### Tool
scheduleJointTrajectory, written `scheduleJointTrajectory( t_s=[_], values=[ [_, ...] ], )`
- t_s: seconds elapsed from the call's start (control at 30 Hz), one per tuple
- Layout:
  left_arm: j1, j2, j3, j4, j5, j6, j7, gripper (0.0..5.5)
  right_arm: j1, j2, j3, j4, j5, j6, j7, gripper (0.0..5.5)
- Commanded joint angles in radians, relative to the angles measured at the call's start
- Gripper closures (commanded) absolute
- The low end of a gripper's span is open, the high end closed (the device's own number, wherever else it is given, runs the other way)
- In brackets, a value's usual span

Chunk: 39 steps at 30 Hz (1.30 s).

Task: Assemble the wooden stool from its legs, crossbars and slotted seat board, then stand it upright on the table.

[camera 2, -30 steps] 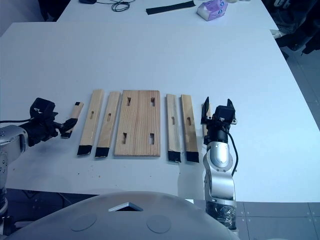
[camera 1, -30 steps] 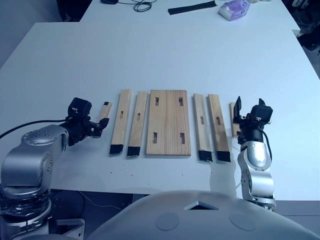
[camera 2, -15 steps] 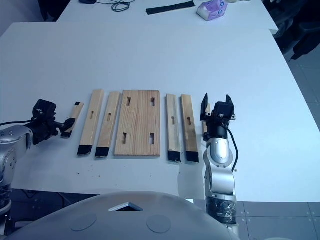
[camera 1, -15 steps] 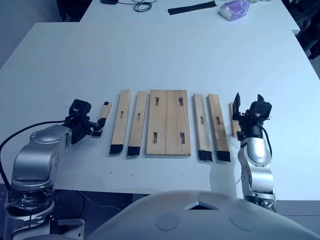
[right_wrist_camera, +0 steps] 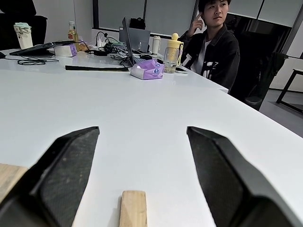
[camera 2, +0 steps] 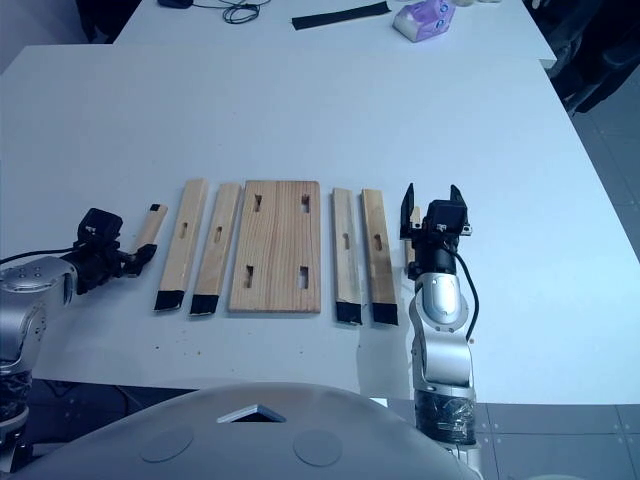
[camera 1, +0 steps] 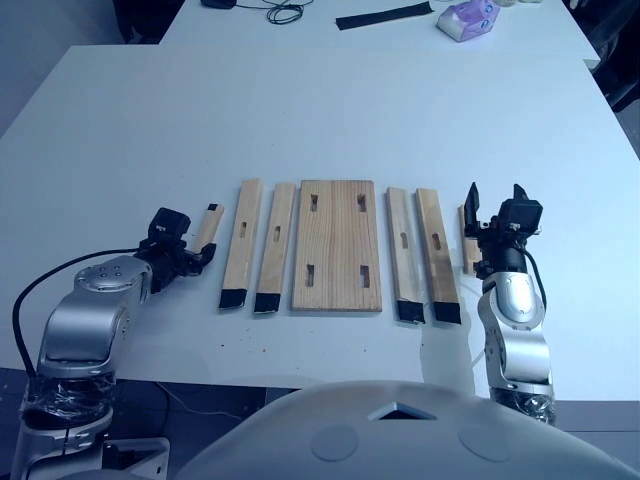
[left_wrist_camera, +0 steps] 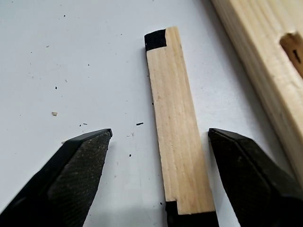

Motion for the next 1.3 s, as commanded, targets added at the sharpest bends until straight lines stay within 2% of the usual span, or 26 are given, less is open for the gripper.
scheduleJointTrajectory(
  t_s=[0.03, 0.17, 0.63, 0.83, 1.0, 1.13, 1.3],
  values=[
    [0.029, -0.037, 0.003, 0.029, -0.042, 0.093, -0.017, 1.7, 0.002, -0.004, -0.002, -0.013, 0.004, 0.025, 0.009, 2.09],
    [0.059, -0.029, -0.005, 0.058, -0.045, 0.12, -0.021, 2.03, 0.004, -0.009, -0.001, -0.02, 0.006, 0.035, 0.015, 2.09],
    [0.121, 0.006, -0.058, 0.123, -0.035, 0.054, -0.048, 4.2, -0.006, -0.015, 0.002, -0.02, 0.004, 0.049, 0.027, 2.09],
    [0.082, -0.011, -0.032, 0.168, -0.039, 0.055, -0.025, 4.2, -0.021, -0.019, -0.002, -0.009, 0.005, 0.048, 0.028, 2.09],
    [-0.073, -0.051, 0.05, 0.189, -0.051, 0.046, 0.029, 4.2, -0.04, -0.039, -0.026, -0.021, 0.016, 0.058, 0.038, 2.09],
    [-0.205, -0.029, 0.033, 0.156, -0.025, -0.086, 0.021, 4.2, -0.074, -0.095, -0.104, -0.03, 0.068, 0.085, 0.077, 2.09],
    [-0.323, -0.031, 0.041, 0.11, -0.101, -0.19, -0.089, 4.2, -0.148, -0.218, -0.188, -0.074, 0.226, 0.166, 0.237, 2.09]
  ],
)
